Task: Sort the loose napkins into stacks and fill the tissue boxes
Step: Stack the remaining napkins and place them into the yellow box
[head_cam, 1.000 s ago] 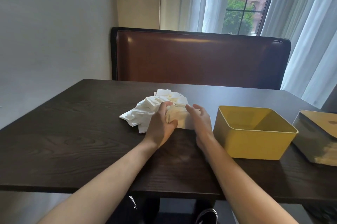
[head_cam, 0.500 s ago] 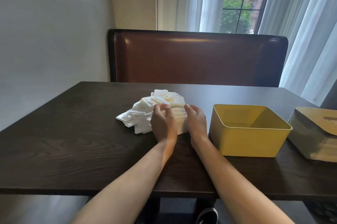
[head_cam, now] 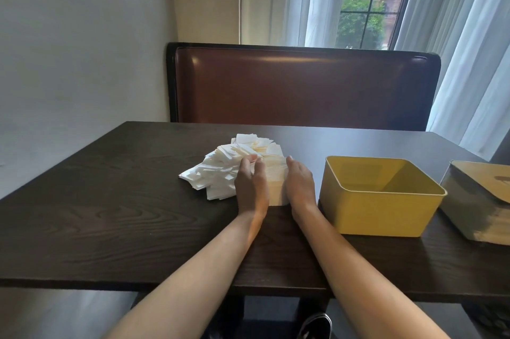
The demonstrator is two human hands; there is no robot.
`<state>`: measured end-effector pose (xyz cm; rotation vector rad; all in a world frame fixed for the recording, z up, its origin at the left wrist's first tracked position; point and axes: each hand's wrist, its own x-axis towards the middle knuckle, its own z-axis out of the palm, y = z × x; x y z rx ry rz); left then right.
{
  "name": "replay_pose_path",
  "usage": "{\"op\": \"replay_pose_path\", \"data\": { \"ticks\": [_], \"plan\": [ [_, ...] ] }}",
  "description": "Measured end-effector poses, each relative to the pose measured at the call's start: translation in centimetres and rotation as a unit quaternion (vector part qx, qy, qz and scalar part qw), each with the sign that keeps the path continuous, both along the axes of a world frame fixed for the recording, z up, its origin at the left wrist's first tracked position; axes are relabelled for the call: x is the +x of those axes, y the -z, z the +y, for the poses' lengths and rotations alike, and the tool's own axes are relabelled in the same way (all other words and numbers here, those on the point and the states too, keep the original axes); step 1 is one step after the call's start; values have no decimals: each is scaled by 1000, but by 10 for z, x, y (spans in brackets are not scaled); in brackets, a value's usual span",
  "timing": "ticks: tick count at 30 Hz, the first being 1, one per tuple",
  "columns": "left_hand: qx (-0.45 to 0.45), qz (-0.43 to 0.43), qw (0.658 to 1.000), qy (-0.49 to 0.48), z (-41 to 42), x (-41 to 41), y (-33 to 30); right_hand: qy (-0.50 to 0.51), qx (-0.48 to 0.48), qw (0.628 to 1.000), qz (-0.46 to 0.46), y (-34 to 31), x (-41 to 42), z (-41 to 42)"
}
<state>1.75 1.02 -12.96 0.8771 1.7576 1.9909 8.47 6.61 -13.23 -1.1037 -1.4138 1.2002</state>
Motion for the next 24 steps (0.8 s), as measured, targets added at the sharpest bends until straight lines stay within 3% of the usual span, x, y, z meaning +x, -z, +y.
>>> {"op": "replay_pose_path", "data": {
  "ticks": [7,12,18,21,24],
  "plan": [
    [0,28,999,-41,3,-5,3,5,34,999,13,-2,2,-3],
    [100,-11,988,-115,2,-16,-1,-104,20,993,54,-10,5,-11],
    [152,-15,971,-181,2,-39,-1,-194,137,971,12,-8,5,-13],
    [121,14,981,-150,-2,-36,-3,-149,164,975,-7,-6,7,-10],
    [81,35,996,-8,-9,-20,-5,-61,148,987,4,-2,9,-3]
  ]
}}
